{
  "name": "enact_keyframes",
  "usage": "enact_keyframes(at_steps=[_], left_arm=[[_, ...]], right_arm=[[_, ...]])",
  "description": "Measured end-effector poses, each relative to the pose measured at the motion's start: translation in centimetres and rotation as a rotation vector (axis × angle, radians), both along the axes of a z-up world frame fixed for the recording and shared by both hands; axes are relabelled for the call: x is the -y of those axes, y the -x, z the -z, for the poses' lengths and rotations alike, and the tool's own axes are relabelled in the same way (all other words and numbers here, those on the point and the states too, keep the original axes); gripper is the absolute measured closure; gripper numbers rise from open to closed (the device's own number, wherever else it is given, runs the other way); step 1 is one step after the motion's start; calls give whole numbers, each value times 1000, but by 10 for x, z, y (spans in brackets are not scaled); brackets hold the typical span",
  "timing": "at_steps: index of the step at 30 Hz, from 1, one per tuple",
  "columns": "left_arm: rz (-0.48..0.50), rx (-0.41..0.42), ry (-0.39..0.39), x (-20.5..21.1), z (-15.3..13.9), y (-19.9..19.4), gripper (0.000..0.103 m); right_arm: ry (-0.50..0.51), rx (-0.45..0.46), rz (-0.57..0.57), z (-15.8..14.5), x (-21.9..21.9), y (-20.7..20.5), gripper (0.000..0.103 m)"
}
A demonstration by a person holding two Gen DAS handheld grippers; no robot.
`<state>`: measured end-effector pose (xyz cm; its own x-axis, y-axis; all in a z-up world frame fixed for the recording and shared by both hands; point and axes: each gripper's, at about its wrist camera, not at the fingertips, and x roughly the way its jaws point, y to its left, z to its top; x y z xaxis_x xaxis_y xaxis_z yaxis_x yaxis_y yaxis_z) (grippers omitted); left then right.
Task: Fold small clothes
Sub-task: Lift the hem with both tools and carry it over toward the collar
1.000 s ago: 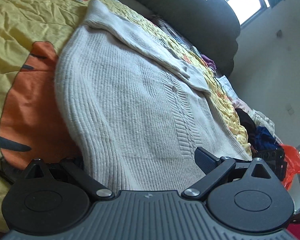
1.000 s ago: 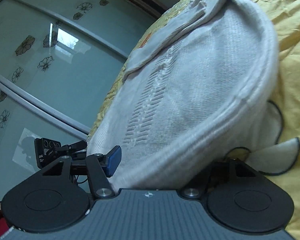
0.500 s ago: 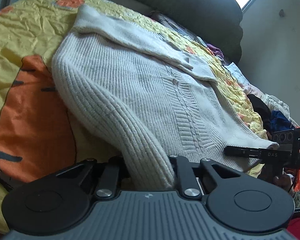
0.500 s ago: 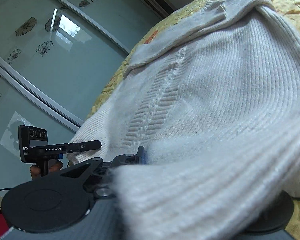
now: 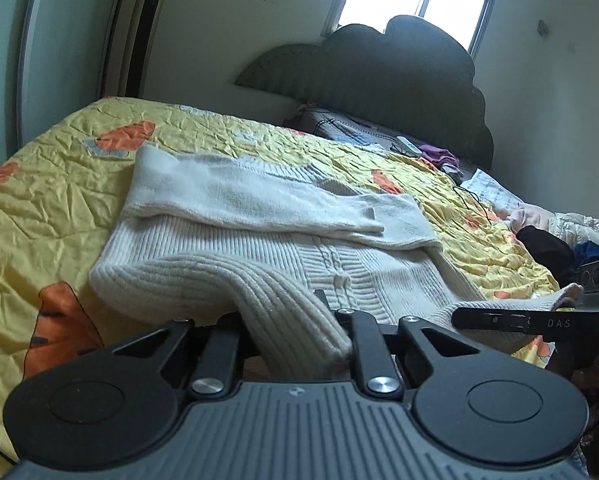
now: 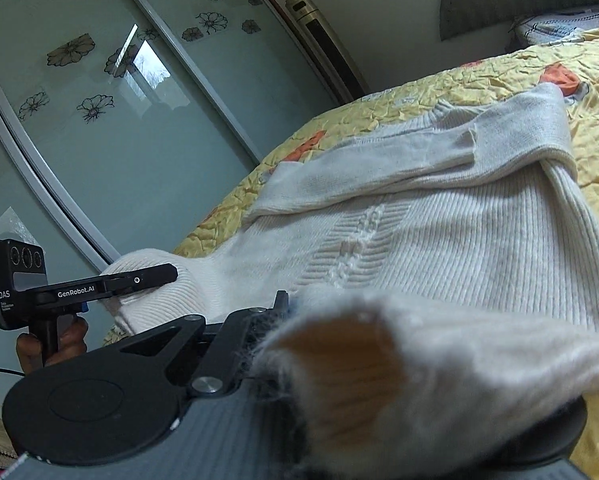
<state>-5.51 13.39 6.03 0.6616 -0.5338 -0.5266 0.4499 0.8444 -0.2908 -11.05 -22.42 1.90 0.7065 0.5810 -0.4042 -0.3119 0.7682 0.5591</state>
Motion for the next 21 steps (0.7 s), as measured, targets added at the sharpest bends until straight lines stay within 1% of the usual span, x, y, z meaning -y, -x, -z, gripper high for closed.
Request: enact_keyframes(at_steps=[5,10,15,21], left_arm=[[-64,46,7,4,-13,-14,88],[-133,90,-25,11,-21,-29,88],[-163,119,-42,18,-26,-41,88],[-181,169,-87,31,-34,-52,88]], right_arm=[[34,45,39,-9,3,-19,88],[89,98,73,-19,4,-35,88],[119,137,95,-24,5,-50,88],[163,171,105,-32,5,-70,88]])
